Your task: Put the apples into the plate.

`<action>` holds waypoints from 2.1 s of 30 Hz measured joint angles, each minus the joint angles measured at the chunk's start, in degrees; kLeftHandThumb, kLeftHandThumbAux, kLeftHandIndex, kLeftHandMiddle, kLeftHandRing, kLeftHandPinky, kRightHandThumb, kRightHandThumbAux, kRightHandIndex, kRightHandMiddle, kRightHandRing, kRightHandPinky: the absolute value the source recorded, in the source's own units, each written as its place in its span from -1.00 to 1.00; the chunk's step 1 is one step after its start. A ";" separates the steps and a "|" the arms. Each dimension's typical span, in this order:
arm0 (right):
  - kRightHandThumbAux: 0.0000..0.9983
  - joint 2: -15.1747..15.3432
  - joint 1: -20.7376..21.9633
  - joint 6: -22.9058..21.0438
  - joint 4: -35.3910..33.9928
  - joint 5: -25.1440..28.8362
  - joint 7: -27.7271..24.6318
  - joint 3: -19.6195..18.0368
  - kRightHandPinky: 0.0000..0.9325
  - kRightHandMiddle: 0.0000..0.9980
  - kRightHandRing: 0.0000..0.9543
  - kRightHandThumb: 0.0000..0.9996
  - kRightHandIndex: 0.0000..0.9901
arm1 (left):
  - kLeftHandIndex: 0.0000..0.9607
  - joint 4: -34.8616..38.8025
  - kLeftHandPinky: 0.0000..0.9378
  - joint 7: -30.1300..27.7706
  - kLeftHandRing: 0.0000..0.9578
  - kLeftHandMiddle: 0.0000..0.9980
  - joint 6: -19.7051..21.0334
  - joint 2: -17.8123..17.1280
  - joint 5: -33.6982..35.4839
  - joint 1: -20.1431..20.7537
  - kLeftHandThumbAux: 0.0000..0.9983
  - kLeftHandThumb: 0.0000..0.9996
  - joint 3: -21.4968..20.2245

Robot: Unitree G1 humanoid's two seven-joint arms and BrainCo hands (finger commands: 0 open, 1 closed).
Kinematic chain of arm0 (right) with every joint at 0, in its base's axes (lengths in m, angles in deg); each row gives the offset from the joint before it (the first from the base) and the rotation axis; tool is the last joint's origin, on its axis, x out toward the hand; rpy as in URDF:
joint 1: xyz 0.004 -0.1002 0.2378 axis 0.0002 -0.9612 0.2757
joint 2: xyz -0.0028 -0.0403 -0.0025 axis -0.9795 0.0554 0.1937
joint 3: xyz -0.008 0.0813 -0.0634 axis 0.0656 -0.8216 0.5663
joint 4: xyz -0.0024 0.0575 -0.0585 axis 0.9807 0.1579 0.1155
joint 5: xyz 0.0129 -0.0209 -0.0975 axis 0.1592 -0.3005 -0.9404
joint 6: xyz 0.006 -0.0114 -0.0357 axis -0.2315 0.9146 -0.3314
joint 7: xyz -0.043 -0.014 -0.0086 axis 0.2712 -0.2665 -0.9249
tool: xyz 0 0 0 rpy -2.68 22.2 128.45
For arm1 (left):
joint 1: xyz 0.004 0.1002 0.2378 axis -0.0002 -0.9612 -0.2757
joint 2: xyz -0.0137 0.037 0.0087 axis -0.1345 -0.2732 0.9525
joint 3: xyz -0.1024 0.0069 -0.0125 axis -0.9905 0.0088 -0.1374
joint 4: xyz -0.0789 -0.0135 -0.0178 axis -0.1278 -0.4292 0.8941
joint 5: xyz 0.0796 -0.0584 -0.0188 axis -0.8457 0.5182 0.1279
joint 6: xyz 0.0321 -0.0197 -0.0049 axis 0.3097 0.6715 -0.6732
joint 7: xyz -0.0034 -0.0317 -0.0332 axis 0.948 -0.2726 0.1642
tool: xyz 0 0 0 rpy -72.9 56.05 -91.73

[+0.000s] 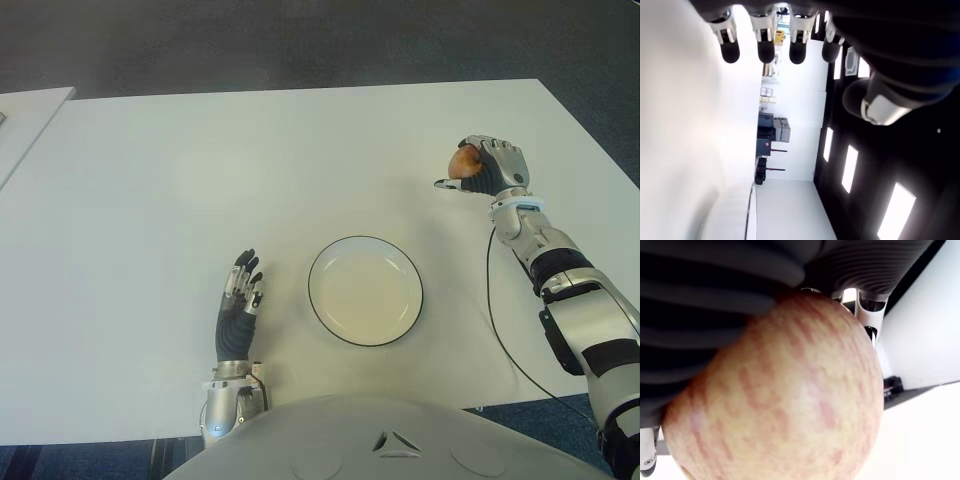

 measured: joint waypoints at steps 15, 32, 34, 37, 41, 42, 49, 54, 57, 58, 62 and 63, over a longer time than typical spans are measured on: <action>0.43 1.93 -8.93 -0.11 -25.81 -0.54 -6.11 -2.61 0.29 0.31 0.30 0.40 -0.12 | -0.86 0.80 -0.97 0.68 -1.00 -0.95 1.19 -0.11 -0.53 -0.53 0.00 -0.81 0.68; 0.43 0.50 -23.67 -1.14 -52.67 -2.09 -19.32 -4.18 0.29 0.38 0.36 0.41 -0.11 | -0.86 0.34 -0.98 0.68 -1.00 -0.96 0.15 -0.15 0.14 -0.56 -0.01 -0.81 0.73; 0.43 -0.08 -24.58 -0.70 -54.42 -2.62 -20.19 -3.82 0.28 0.38 0.36 0.41 -0.11 | -0.86 0.24 -0.98 0.68 -1.00 -0.97 -0.10 -0.16 0.08 -0.55 -0.01 -0.81 0.74; 0.43 -0.74 -25.45 0.61 -56.56 -3.59 -20.89 -3.50 0.27 0.39 0.36 0.41 -0.11 | -0.87 0.18 -0.97 0.68 -1.00 -0.96 -0.21 -0.16 0.09 -0.54 0.00 -0.81 0.76; 0.44 -1.14 -26.22 2.79 -59.95 -4.56 -21.27 -3.41 0.27 0.40 0.37 0.41 -0.11 | -0.86 0.17 -0.96 0.68 -1.00 -0.96 -0.22 -0.16 0.09 -0.54 0.00 -0.81 0.76; 0.44 -1.21 -26.46 3.28 -61.02 -4.70 -21.54 -3.39 0.28 0.40 0.37 0.41 -0.11 | -0.86 0.12 -0.96 0.68 -1.00 -0.95 -0.24 -0.16 0.10 -0.53 0.00 -0.81 0.74; 0.44 -1.39 -28.61 6.30 -65.25 -5.73 -22.79 -3.25 0.30 0.42 0.38 0.41 -0.11 | -0.87 -0.47 -0.97 0.68 -1.00 -0.95 -0.96 -0.11 0.11 -0.11 0.03 -0.81 0.66; 0.44 -1.43 -30.60 8.03 -66.88 -6.78 -23.15 -3.18 0.29 0.41 0.37 0.41 -0.11 | -0.87 -1.28 -0.95 0.68 -1.00 -0.94 -1.97 -0.06 0.11 0.02 0.04 -0.81 0.68; 0.44 -1.42 -31.85 8.90 -67.79 -7.05 -23.34 -3.19 0.28 0.41 0.38 0.41 -0.11 | -0.87 -1.49 -0.93 0.68 -0.99 -0.93 -2.31 -0.05 -0.04 0.02 0.04 -0.81 0.71; 0.44 -1.39 -32.34 9.39 -68.09 -7.13 -23.34 -3.20 0.26 0.41 0.38 0.41 -0.11 | -0.86 -1.47 -0.93 0.69 -0.98 -0.93 -2.29 -0.05 -0.18 0.02 0.05 -0.81 0.72; 0.44 -1.12 -33.65 11.70 -68.89 -7.57 -23.33 -3.23 0.22 0.41 0.39 0.41 -0.11 | -0.86 -1.40 -0.95 0.75 -0.98 -0.92 -2.04 -0.03 -0.20 0.01 0.05 -0.81 0.74; 0.44 -1.06 -33.89 12.19 -69.05 -7.64 -23.34 -3.25 0.21 0.41 0.39 0.41 -0.11 | -0.86 -1.38 -0.95 0.75 -0.98 -0.92 -1.98 -0.03 -0.20 0.02 0.05 -0.81 0.74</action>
